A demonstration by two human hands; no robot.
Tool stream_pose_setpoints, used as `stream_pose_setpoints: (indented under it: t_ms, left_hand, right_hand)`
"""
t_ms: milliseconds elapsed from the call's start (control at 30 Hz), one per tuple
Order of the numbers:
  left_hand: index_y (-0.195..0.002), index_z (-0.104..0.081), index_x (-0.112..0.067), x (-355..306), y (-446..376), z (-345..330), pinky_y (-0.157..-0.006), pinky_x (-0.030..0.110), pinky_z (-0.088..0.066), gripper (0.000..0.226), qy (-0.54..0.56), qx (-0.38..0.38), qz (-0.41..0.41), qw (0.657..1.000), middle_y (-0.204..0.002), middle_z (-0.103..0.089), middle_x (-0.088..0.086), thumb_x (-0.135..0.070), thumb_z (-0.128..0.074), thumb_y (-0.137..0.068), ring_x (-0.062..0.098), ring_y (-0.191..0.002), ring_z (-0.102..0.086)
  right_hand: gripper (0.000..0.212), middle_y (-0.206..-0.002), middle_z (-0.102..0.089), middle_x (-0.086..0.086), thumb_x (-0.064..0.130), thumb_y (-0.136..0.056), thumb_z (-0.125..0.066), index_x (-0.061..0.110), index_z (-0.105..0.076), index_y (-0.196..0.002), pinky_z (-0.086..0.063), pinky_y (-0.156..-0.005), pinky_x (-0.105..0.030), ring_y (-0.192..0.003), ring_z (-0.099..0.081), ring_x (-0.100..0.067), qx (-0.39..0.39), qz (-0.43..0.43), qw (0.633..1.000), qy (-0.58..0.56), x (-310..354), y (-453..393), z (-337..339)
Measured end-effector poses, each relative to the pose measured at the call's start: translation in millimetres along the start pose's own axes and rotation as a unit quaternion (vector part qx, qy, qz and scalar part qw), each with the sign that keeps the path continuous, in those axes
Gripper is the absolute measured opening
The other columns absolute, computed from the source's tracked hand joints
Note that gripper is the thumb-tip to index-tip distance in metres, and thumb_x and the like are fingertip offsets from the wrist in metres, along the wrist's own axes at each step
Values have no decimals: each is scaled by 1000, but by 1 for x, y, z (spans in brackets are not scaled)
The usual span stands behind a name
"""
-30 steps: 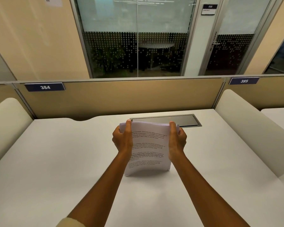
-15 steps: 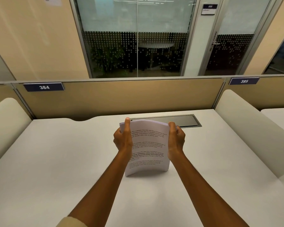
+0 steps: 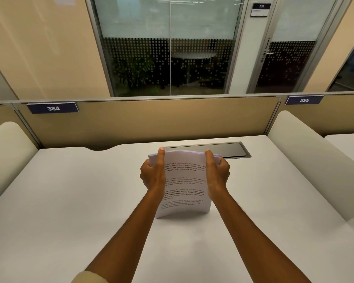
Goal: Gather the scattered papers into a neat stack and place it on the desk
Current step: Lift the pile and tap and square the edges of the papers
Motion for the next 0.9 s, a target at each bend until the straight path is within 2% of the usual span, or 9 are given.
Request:
stream_pose_setpoints:
  t_ms: [133,200,300,467,567,667,733,800,900]
  left_hand:
    - [-83,-62,-20,-4,0,0,-71,39,-61,59,-1,-7,-17,1000,-82,-71,6,-76,-42,-76,24,-73,-69]
    - [-84,-63,-19,-3,1,0,-69,37,-61,65,-12,-1,-26,1000,-81,-71,4,-80,-41,-74,23,-72,-69]
    - [-77,-62,-21,-2,2,0,-67,35,-60,59,-20,6,-24,1000,-78,-71,4,-77,-43,-78,23,-70,-69]
    - [-73,-60,-24,-3,2,-1,-63,31,-56,53,-12,5,-24,1000,-77,-70,4,-73,-42,-82,23,-69,-68]
    - [-73,-61,-22,-1,5,0,-61,29,-55,58,11,14,-27,999,-76,-71,4,-76,-41,-78,22,-68,-69]
    - [-78,-64,-18,3,9,0,-55,26,-51,57,46,39,-33,998,-76,-71,3,-72,-48,-79,19,-67,-68]
    - [-87,-67,-16,9,12,1,-52,22,-52,47,59,57,-45,996,-79,-72,2,-62,-57,-83,18,-67,-68]
    - [-93,-68,-20,18,13,1,-54,24,-57,35,60,71,-61,994,-85,-73,1,-53,-66,-81,19,-72,-71]
    - [-104,-62,-25,34,16,4,-61,28,-61,28,48,86,-78,992,-98,-71,0,-38,-72,-82,18,-79,-70]
  right_hand:
    - [23,-81,-66,-8,45,-88,-58,26,-50,-77,-48,-52,-24,-72,-64,-22,-26,25,999,-4,4,-1,0]
    - [28,-81,-65,-8,50,-87,-58,24,-51,-79,-47,-51,-23,-72,-64,-21,-36,28,999,-8,3,-1,-1]
    - [44,-80,-65,-7,61,-85,-55,16,-54,-84,-46,-51,-22,-68,-63,-20,-42,9,999,-12,-2,0,-1]
    - [41,-85,-67,-10,58,-89,-51,17,-54,-86,-48,-53,-24,-72,-65,-22,-37,-3,999,-20,-7,0,-3]
    - [44,-82,-65,-8,60,-88,-51,15,-54,-86,-47,-52,-23,-71,-64,-21,-36,-1,999,-25,-4,0,-4]
    - [53,-78,-63,-5,66,-83,-52,12,-56,-88,-45,-50,-22,-67,-61,-17,-23,5,999,-23,-4,3,-2]
    - [56,-86,-65,-4,67,-80,-56,15,-57,-98,-50,-53,-21,-75,-64,-16,-2,27,999,-17,-9,6,-2]
    - [53,-97,-65,-2,61,-79,-63,20,-55,-110,-55,-59,-22,-85,-66,-15,24,58,998,-2,-18,8,0]
    - [51,-104,-61,1,39,-81,-73,22,-47,-121,-57,-63,-22,-89,-65,-15,55,81,995,28,-38,10,5]
Point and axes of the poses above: each hand's wrist, its own y-axis away from the middle knuckle, its own z-axis out of the back of the hand, x = y × z, the point moved 2 cm from there along -y, towards the middle knuckle
